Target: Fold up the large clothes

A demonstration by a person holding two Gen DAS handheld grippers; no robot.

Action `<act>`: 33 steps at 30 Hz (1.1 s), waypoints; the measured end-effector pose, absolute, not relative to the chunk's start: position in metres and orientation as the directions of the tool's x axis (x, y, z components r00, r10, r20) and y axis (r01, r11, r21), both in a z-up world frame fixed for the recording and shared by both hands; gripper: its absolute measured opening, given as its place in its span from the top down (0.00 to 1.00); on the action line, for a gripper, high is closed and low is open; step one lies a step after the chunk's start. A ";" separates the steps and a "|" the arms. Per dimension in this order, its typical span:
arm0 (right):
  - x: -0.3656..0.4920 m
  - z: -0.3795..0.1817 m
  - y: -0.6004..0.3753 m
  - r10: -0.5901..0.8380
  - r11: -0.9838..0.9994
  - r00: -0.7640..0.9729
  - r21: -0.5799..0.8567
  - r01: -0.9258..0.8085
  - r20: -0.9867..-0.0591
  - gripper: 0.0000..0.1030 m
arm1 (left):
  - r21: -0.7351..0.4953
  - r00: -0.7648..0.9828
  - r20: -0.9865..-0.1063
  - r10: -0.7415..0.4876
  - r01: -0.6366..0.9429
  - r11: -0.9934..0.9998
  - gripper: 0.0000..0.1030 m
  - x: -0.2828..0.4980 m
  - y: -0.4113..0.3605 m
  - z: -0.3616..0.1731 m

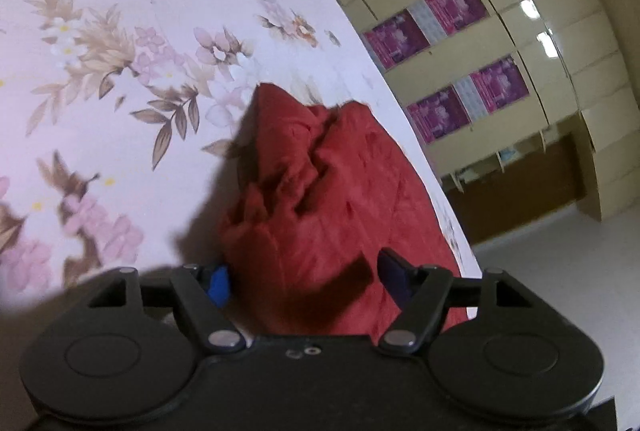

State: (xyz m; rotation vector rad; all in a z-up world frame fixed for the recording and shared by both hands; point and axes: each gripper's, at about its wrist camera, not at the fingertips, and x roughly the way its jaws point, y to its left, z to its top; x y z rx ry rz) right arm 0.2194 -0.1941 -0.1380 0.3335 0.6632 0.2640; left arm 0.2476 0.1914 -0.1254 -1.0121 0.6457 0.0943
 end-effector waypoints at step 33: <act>0.244 -0.210 -0.184 0.528 0.840 0.502 0.508 -0.191 -0.685 1.00 | -0.358 0.864 -0.458 -0.209 0.035 0.933 0.78 0.266 0.086 -0.005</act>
